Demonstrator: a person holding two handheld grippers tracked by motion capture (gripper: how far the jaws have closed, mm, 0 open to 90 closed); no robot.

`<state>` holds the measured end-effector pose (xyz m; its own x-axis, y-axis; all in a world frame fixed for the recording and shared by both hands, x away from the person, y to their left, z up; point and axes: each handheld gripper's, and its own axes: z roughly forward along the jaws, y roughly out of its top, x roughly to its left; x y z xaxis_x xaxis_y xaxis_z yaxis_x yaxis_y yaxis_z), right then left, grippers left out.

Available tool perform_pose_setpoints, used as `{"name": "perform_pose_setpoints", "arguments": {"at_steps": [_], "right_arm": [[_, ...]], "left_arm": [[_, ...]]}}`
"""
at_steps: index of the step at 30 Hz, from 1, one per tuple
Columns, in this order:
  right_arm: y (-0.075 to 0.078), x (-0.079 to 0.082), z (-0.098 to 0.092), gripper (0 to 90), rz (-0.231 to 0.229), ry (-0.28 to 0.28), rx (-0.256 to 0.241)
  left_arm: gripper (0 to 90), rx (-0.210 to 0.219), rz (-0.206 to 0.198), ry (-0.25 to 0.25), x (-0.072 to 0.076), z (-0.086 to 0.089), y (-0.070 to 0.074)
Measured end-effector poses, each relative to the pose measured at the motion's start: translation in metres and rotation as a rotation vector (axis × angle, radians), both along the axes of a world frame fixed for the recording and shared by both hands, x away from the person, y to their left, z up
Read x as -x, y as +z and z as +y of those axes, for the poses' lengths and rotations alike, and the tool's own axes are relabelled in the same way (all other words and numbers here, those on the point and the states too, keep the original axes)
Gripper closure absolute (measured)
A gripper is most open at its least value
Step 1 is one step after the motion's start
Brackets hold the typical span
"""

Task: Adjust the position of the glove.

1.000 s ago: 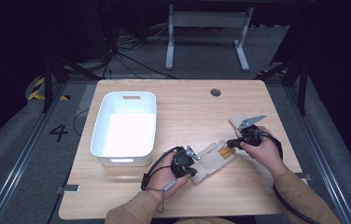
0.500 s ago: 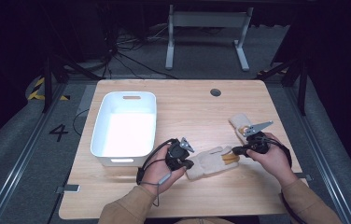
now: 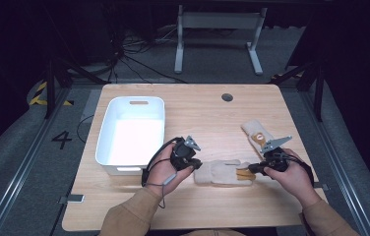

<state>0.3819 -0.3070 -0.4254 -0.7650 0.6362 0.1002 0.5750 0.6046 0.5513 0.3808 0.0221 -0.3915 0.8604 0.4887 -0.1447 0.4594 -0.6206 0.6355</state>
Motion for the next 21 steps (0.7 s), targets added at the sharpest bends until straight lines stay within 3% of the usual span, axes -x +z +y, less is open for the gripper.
{"name": "perform_pose_setpoints", "arguments": {"at_steps": [7, 13, 21], "right_arm": [[-0.002, 0.006, 0.001, 87.6, 0.020, 0.003, 0.008], [0.000, 0.007, -0.003, 81.5, -0.012, -0.018, 0.014], [0.005, 0.010, -0.012, 89.4, -0.062, -0.048, 0.036]], "left_arm": [[84.2, 0.010, -0.006, 0.003, -0.003, 0.002, 0.003], [83.6, 0.019, -0.012, 0.006, -0.005, 0.004, 0.007], [83.4, 0.034, -0.019, 0.008, -0.006, 0.006, 0.011]]}}
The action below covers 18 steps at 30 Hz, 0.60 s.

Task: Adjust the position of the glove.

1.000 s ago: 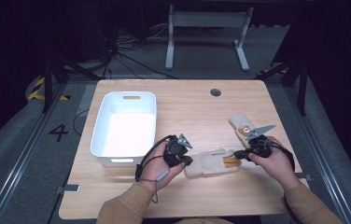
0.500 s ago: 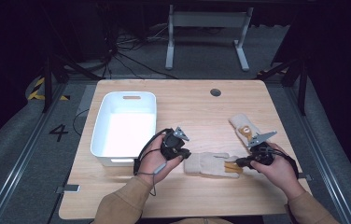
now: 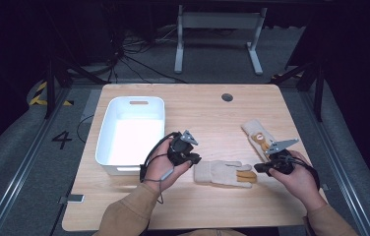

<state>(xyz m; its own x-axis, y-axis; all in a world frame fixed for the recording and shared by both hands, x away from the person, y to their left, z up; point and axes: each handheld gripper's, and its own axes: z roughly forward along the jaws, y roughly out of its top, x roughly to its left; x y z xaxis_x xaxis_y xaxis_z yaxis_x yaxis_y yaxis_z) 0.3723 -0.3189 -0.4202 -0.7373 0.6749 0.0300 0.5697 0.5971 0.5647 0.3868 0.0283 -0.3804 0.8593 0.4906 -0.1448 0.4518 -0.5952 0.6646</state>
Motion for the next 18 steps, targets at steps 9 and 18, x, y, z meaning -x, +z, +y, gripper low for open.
{"name": "perform_pose_setpoints", "arguments": {"at_steps": [9, 18], "right_arm": [[0.014, -0.001, -0.014, 85.8, -0.059, -0.064, -0.046], [0.016, -0.014, -0.029, 70.7, -0.096, -0.158, -0.103]], "left_arm": [[80.5, 0.019, -0.015, 0.030, -0.004, 0.011, 0.007], [74.6, -0.013, -0.004, 0.053, -0.006, 0.019, 0.005]]}}
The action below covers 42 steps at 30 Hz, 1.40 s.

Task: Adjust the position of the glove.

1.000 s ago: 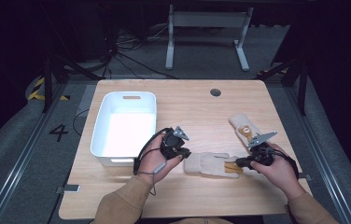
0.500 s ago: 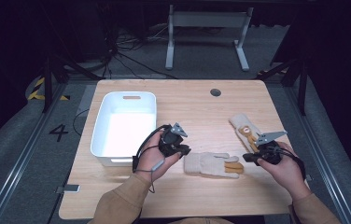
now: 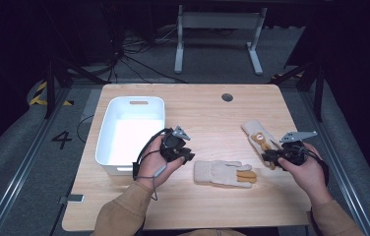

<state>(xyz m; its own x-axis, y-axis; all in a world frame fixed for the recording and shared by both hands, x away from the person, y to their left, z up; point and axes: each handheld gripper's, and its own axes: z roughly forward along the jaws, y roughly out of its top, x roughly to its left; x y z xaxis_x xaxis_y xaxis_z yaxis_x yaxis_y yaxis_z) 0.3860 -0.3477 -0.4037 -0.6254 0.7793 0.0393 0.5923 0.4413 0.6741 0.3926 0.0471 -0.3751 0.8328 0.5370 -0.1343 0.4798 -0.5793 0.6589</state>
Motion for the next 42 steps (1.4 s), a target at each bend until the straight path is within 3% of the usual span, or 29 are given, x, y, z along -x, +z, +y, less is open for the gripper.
{"name": "perform_pose_setpoints", "arguments": {"at_steps": [10, 20, 30, 38, 42], "right_arm": [[-0.006, -0.028, -0.016, 59.4, -0.032, -0.090, -0.022], [-0.019, -0.051, -0.025, 47.6, -0.027, -0.152, -0.031], [-0.032, -0.063, -0.022, 49.9, 0.020, -0.153, -0.020], [-0.040, -0.068, -0.013, 52.2, 0.050, -0.151, 0.025], [-0.041, -0.068, -0.013, 59.4, 0.050, -0.165, 0.043]], "left_arm": [[70.5, -0.006, 0.018, 0.018, 0.011, 0.009, -0.001], [67.7, -0.012, 0.029, 0.029, 0.021, 0.016, -0.003], [67.9, -0.022, 0.023, 0.043, 0.025, 0.018, -0.006], [67.5, -0.028, 0.024, 0.035, 0.025, 0.016, -0.007], [68.3, -0.024, 0.023, 0.035, 0.025, 0.016, -0.007]]}}
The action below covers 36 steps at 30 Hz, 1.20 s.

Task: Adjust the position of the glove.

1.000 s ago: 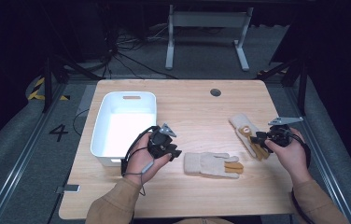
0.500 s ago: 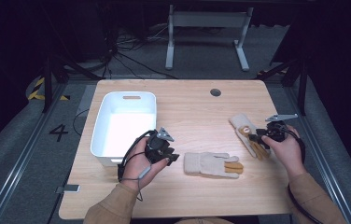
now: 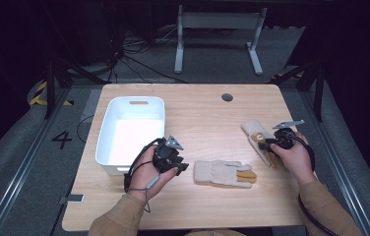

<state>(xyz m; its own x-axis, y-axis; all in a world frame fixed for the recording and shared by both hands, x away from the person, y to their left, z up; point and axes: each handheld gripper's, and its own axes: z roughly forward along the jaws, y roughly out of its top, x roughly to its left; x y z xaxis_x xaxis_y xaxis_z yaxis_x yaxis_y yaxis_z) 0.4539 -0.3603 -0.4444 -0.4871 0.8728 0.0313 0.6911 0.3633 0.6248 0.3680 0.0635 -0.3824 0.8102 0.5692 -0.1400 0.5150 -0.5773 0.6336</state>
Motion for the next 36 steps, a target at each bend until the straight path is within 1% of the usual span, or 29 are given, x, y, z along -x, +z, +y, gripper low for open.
{"name": "perform_pose_setpoints", "arguments": {"at_steps": [2, 4, 5, 10, 14, 17, 18, 23, 25, 26, 27, 28, 29, 30, 32, 36], "right_arm": [[0.000, 0.000, 0.000, 60.8, 0.001, -0.006, -0.004], [0.001, 0.000, 0.000, 67.8, 0.009, -0.004, 0.007], [0.002, -0.001, 0.000, 73.5, 0.016, -0.008, 0.016], [0.004, -0.003, 0.001, 78.7, 0.041, -0.006, 0.040], [0.005, -0.003, 0.000, 80.1, 0.045, -0.009, 0.032], [0.006, -0.001, -0.003, 80.4, 0.031, -0.005, 0.019], [0.008, 0.000, -0.003, 80.4, 0.022, -0.003, 0.026], [0.020, 0.006, -0.005, 80.7, -0.032, 0.007, 0.023], [0.026, 0.009, -0.004, 80.7, -0.048, 0.017, 0.022], [0.028, 0.009, -0.004, 80.7, -0.059, 0.021, 0.028], [0.028, 0.009, -0.004, 80.7, -0.059, 0.021, 0.028], [0.031, 0.011, -0.003, 80.7, -0.067, 0.025, 0.028], [0.036, 0.013, -0.003, 80.7, -0.085, 0.037, 0.033], [0.038, 0.014, -0.003, 80.7, -0.085, 0.038, 0.030], [0.042, 0.016, -0.003, 80.8, -0.103, 0.049, 0.021], [0.052, 0.021, -0.002, 80.9, -0.123, 0.066, -0.002]], "left_arm": [[68.4, 0.000, -0.001, 0.000, 0.000, 0.000, 0.000], [68.4, -0.001, 0.001, -0.002, 0.000, 0.000, 0.000], [68.4, 0.000, 0.003, -0.002, 0.000, 0.000, 0.000], [68.4, -0.002, 0.007, -0.001, -0.001, -0.001, -0.001], [68.4, 0.003, 0.003, 0.004, -0.002, 0.001, 0.000], [68.3, 0.007, 0.001, 0.005, -0.002, 0.003, 0.001], [68.4, 0.007, -0.001, 0.004, -0.003, 0.003, 0.001], [67.9, 0.007, 0.005, 0.002, -0.002, 0.003, 0.000], [67.9, 0.008, 0.001, 0.003, -0.002, 0.002, 0.000], [67.9, 0.008, 0.001, 0.003, -0.002, 0.002, 0.000], [67.9, 0.008, -0.001, 0.003, -0.002, 0.002, 0.001], [67.9, 0.007, -0.002, 0.004, -0.002, 0.003, 0.001], [67.9, 0.007, 0.000, 0.004, -0.002, 0.003, 0.000], [67.9, 0.007, 0.000, 0.004, -0.002, 0.003, 0.000], [67.9, 0.008, -0.001, 0.004, -0.002, 0.002, 0.000], [67.9, 0.007, 0.001, 0.003, -0.002, 0.003, 0.001]]}}
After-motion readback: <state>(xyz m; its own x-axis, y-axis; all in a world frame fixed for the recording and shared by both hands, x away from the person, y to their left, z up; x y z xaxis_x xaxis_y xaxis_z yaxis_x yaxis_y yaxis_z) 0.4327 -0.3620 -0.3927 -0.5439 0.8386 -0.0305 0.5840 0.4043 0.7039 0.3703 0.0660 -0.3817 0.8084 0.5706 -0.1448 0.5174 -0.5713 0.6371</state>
